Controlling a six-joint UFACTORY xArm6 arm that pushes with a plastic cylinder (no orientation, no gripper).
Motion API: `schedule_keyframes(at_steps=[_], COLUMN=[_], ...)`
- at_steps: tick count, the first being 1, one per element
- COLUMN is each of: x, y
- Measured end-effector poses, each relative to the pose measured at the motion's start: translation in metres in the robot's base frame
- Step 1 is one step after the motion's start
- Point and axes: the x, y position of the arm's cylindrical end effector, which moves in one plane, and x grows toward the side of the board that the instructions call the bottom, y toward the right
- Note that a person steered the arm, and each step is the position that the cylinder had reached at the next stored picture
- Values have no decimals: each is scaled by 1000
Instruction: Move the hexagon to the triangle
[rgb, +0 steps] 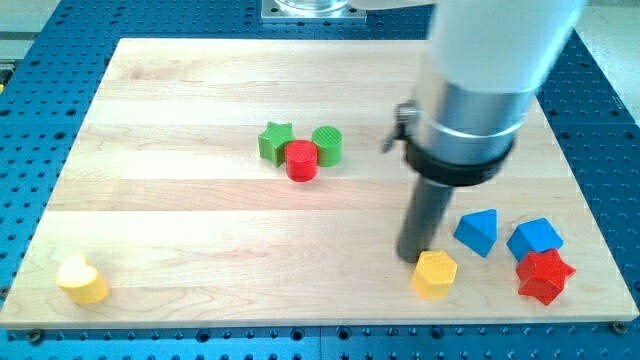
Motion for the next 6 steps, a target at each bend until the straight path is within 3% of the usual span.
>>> schedule_keyframes(at_steps=[1, 3, 4, 6], x=[31, 38, 58, 58], y=[-31, 44, -1, -77])
